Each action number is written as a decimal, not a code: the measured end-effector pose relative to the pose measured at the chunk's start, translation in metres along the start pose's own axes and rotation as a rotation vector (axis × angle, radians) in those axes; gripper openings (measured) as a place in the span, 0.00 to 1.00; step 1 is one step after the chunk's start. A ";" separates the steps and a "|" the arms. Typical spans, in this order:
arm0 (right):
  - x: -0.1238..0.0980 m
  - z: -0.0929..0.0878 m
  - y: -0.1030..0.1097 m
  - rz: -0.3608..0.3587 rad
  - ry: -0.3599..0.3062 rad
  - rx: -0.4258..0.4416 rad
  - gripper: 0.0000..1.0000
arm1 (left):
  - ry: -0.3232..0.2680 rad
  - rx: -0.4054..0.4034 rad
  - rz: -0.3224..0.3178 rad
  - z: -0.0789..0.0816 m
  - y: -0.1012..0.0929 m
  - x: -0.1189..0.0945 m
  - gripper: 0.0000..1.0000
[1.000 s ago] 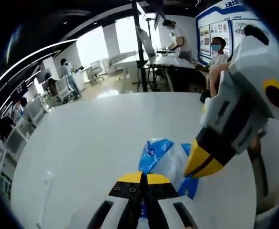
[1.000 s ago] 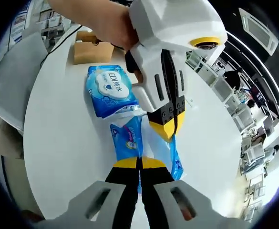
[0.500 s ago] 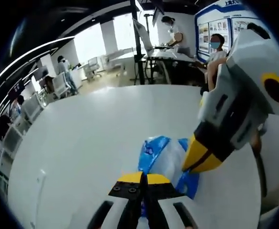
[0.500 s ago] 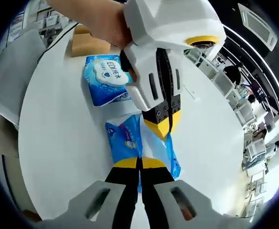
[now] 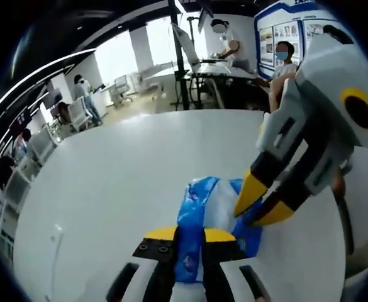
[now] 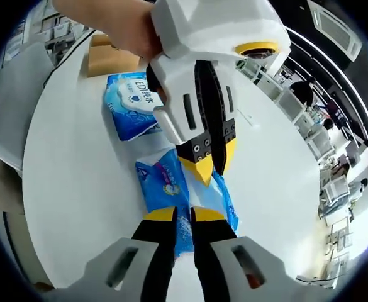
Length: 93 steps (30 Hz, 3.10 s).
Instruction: Operate the shoe box by opening the lid, removing the specified soft item, and placing it in the target area until the item is outside and the box remains undamaged.
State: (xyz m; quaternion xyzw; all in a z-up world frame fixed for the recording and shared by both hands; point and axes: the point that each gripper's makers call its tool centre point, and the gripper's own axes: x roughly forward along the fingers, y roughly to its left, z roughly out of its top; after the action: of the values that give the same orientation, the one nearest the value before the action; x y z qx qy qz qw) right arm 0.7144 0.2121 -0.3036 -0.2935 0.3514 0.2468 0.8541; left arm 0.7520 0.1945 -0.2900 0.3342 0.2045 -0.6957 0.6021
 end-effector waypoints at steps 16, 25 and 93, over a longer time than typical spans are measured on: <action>-0.035 0.035 0.004 -0.059 -0.007 -0.008 0.22 | -0.071 -0.021 0.001 0.018 -0.015 -0.070 0.29; -0.056 0.050 0.019 -0.051 0.008 0.017 0.33 | -0.067 -0.028 -0.042 0.008 -0.041 -0.108 0.39; 0.033 0.359 0.185 0.231 -0.012 -0.185 0.46 | -0.154 -0.384 0.181 -0.277 -0.035 -0.451 0.48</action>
State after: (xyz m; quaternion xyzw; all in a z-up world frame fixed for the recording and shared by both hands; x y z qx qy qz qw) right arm 0.7822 0.5918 -0.1802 -0.3271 0.3535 0.3766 0.7914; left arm 0.8013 0.7075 -0.1657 0.1762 0.2557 -0.6107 0.7284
